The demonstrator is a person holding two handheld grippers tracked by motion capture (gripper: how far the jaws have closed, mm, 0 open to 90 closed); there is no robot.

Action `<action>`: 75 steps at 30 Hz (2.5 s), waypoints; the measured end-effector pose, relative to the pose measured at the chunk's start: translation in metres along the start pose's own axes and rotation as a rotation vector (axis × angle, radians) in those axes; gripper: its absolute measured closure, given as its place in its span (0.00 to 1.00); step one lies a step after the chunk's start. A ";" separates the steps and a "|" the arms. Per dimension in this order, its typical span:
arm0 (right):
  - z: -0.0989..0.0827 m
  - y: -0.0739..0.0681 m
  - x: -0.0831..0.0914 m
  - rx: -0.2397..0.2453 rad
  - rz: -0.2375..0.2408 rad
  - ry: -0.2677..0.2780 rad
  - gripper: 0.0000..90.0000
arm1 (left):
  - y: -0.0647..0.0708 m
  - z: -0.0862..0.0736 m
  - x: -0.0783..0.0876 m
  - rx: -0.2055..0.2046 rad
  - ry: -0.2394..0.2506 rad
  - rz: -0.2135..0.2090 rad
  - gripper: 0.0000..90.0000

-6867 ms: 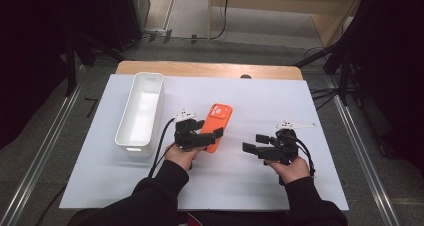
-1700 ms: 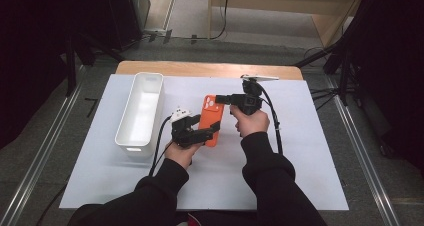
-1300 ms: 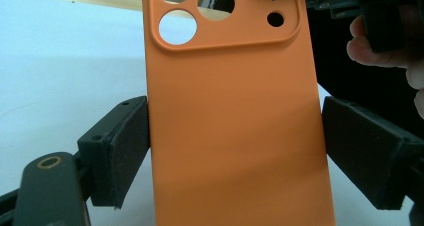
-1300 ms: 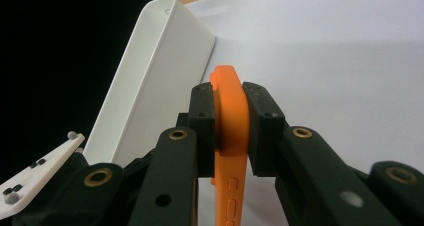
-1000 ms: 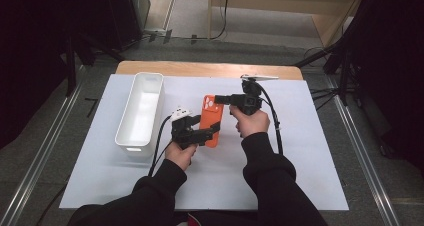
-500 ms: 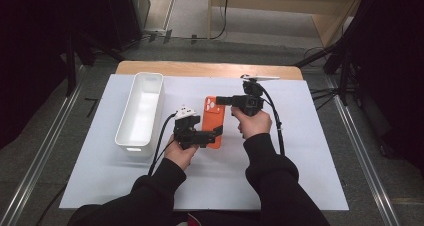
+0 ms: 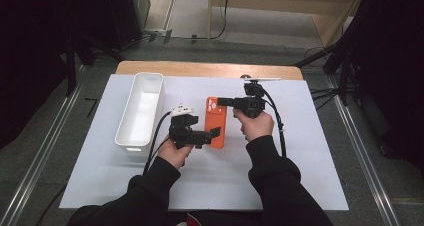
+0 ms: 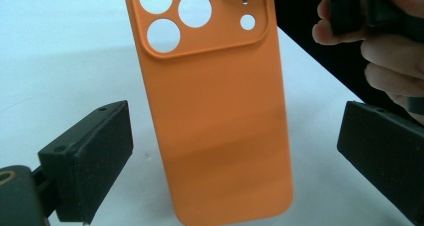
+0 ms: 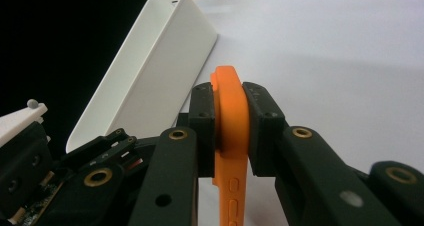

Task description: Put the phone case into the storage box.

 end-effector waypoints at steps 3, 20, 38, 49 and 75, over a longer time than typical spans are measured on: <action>0.000 -0.002 0.001 0.025 -0.002 0.004 0.83 | 0.000 0.000 0.002 -0.002 -0.020 -0.025 0.01; -0.009 0.000 0.010 0.121 -0.013 0.031 0.83 | -0.003 0.003 0.006 -0.109 -0.093 -0.002 0.08; -0.021 -0.007 0.005 0.144 -0.024 0.081 0.83 | -0.012 0.020 0.001 -0.102 -0.088 0.013 0.02; -0.023 -0.012 0.003 0.149 -0.027 0.099 0.83 | -0.012 0.026 -0.001 -0.088 -0.069 0.040 0.00; -0.028 -0.024 -0.007 0.156 -0.027 0.113 0.83 | -0.004 0.026 -0.015 -0.072 -0.053 0.065 0.00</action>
Point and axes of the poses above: each handheld gripper's, and its own axes: x roughly backward along the jaws, z roughly out of its top, y roughly to its right, the point moved 4 cm from there along -x, roughly forward along the jaws, and after that the axes turned 15 degrees about z, right-handed, at the moved point
